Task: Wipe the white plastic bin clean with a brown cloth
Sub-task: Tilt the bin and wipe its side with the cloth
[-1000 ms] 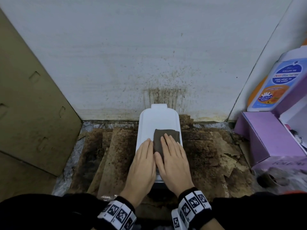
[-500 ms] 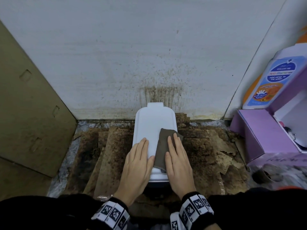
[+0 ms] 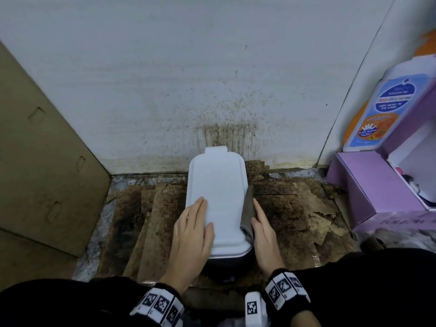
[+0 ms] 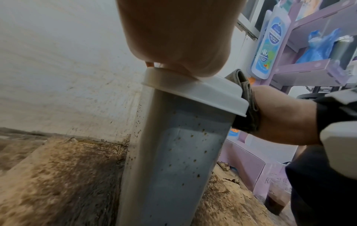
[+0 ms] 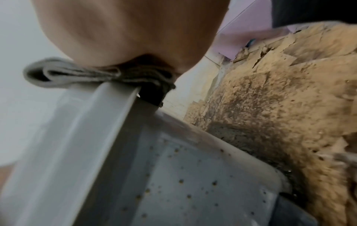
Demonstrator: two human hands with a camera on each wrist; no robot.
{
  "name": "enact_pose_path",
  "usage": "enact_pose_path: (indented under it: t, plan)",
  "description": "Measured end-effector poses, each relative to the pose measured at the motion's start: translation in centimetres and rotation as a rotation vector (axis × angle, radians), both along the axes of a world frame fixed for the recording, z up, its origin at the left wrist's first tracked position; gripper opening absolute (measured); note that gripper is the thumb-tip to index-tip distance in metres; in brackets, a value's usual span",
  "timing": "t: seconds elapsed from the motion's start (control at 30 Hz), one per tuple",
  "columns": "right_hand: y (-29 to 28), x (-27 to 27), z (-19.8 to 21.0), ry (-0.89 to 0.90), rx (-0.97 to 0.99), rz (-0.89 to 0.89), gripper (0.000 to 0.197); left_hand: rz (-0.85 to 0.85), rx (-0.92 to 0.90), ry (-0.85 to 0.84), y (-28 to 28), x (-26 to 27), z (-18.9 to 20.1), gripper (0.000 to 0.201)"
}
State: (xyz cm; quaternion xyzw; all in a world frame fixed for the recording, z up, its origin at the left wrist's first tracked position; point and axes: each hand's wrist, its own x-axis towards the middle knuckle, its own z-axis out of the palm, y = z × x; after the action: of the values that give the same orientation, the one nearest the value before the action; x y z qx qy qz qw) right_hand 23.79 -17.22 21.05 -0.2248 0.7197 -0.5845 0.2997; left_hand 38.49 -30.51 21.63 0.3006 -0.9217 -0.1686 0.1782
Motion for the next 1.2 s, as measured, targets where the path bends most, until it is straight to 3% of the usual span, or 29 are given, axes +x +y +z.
enact_pose_path:
  t: [0.13,0.27,0.33,0.53,0.77,0.9,1.1,1.2]
  plan:
    - [-1.2,0.1,2.0,-0.139,-0.060,-0.015,0.035,0.012,0.006,0.004,-0.7,0.7,0.0,0.057]
    - [-2.8,1.6,2.5,-0.126,-0.081,-0.028,0.069,0.033,-0.015,-0.037,-1.5,1.4,0.5,0.057]
    - [-3.5,2.6,2.2,-0.089,-0.097,-0.031,0.073,0.069,0.005,-0.008,-1.9,1.6,1.2,0.055]
    - [-4.8,4.7,2.1,-0.058,-0.192,-0.057,0.049,0.197,0.038,0.064,-4.0,1.6,2.9,0.045]
    - [-6.3,5.3,0.6,-0.352,-0.228,-0.047,0.041,-0.012,0.181,0.201,-5.5,0.6,3.5,0.051]
    - [-6.9,5.4,0.0,-0.419,-0.194,-0.002,0.033,0.004,0.227,0.218,-6.7,0.4,2.9,0.053]
    - [-8.0,7.2,-1.4,-0.333,-0.228,0.112,0.047,0.031,0.215,0.182,-8.1,1.9,1.8,0.063]
    - [-8.9,8.9,-2.2,-0.172,-0.173,0.137,0.049,0.039,0.234,0.134,-8.3,2.1,1.4,0.071]
